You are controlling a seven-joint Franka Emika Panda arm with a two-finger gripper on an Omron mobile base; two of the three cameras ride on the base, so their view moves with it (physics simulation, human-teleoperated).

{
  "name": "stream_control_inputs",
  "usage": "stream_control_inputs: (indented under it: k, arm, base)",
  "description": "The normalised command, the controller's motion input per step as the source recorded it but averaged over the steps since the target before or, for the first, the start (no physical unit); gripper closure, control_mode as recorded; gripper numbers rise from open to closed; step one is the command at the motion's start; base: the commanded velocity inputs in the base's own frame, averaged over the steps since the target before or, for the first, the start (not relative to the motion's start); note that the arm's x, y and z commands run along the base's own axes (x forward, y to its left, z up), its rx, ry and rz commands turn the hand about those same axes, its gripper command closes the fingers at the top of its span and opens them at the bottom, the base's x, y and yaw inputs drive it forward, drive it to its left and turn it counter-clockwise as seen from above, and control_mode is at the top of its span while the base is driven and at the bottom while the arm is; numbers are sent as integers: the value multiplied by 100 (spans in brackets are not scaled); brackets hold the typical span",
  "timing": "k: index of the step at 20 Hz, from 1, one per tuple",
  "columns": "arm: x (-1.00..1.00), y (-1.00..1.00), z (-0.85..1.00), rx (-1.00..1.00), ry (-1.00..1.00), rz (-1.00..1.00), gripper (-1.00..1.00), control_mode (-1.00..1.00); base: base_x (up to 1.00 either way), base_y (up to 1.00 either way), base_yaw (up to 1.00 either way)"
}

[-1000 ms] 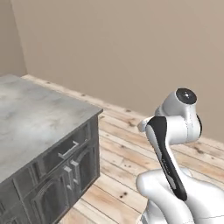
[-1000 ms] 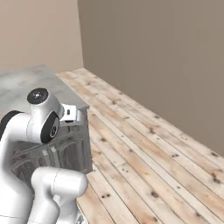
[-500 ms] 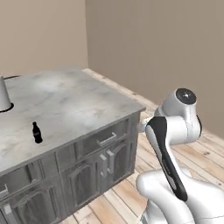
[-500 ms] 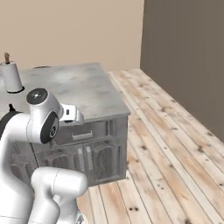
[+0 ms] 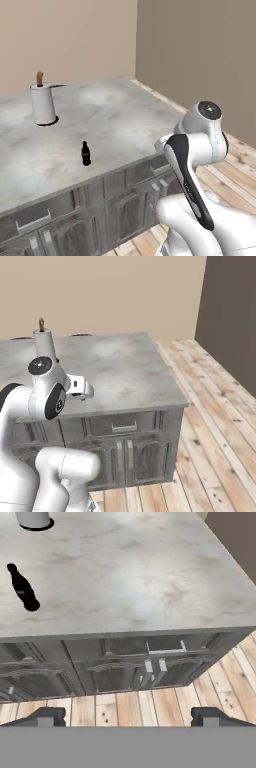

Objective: Place the large bottle from the dining counter next to the other large bottle outside the sink, and place the small bottle from the dining counter next to the other small bottle inside the sink.

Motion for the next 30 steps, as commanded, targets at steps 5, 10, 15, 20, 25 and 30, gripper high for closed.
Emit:
stream_control_inputs:
  k: [5, 10, 15, 20, 25, 30]
  arm:
    - [0, 0, 0, 0, 0, 0, -100, 100]
    - [0, 0, 0, 0, 0, 0, -100, 100]
    - [0, 0, 0, 0, 0, 0, -100, 100]
    - [0, 0, 0, 0, 0, 0, -100, 100]
    - [0, 0, 0, 0, 0, 0, -100, 100]
    - [0, 0, 0, 0, 0, 0, -100, 100]
  base:
    - [6, 76, 17]
    - [0, 50, 30]
    - [0, 14, 37]
    - [2, 0, 29]
    - [0, 0, 9]
    - [4, -22, 1]
